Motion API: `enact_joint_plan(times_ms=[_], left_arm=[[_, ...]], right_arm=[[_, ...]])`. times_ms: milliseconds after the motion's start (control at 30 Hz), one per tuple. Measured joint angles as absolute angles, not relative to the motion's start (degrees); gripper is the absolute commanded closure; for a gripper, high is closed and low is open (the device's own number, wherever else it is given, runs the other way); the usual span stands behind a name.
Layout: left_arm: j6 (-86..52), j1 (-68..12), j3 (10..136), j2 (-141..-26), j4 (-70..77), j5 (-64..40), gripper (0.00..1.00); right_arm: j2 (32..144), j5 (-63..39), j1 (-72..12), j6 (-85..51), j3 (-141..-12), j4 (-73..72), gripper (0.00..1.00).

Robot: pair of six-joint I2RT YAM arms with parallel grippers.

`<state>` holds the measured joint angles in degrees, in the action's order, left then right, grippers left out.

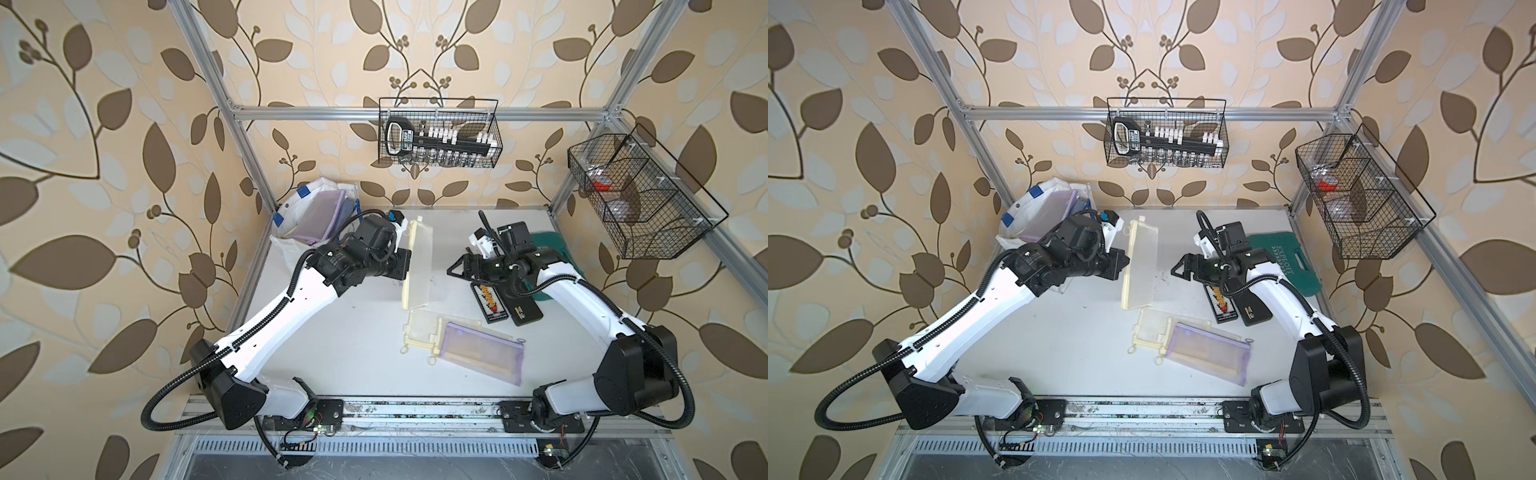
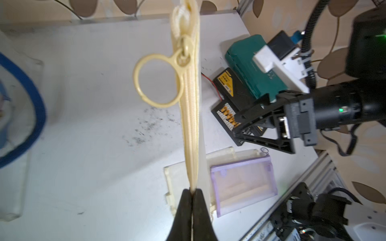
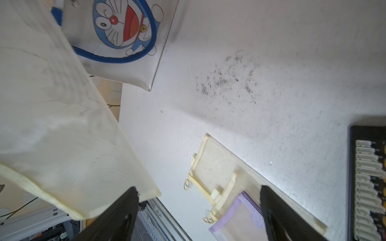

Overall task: Put the pencil pouch into the canvas bag
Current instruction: Pick up the pencil pouch, then place the pencil pouch in the canvas bag.

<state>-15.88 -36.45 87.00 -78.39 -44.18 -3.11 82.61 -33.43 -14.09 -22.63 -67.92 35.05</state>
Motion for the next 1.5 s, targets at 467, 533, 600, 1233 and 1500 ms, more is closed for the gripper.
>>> enact_joint_plan(times_ms=[467, 533, 600, 1233, 1500], left_arm=[[9.1, -16.4, 119.3, -89.7, -52.2, 17.6, 1.0], [12.8, -15.2, 119.9, -91.2, -51.4, 21.3, 1.0], [17.3, -14.3, 119.7, -92.6, -50.1, 25.3, 1.0], [23.7, -13.7, 103.5, -103.9, -42.5, 31.7, 1.0], [13.5, -13.2, 108.0, -103.9, -47.4, 18.2, 0.43]], right_arm=[[82.5, -33.4, -14.1, -23.1, -69.3, 38.0, 0.05], [82.5, -33.4, -14.1, -23.1, -69.5, 38.2, 0.05], [82.5, -33.4, -14.1, -23.1, -69.7, 38.2, 0.04], [82.5, -34.5, -14.0, -24.5, -71.7, 37.9, 0.04], [82.5, -34.5, -13.8, -24.9, -72.2, 37.9, 0.03]])
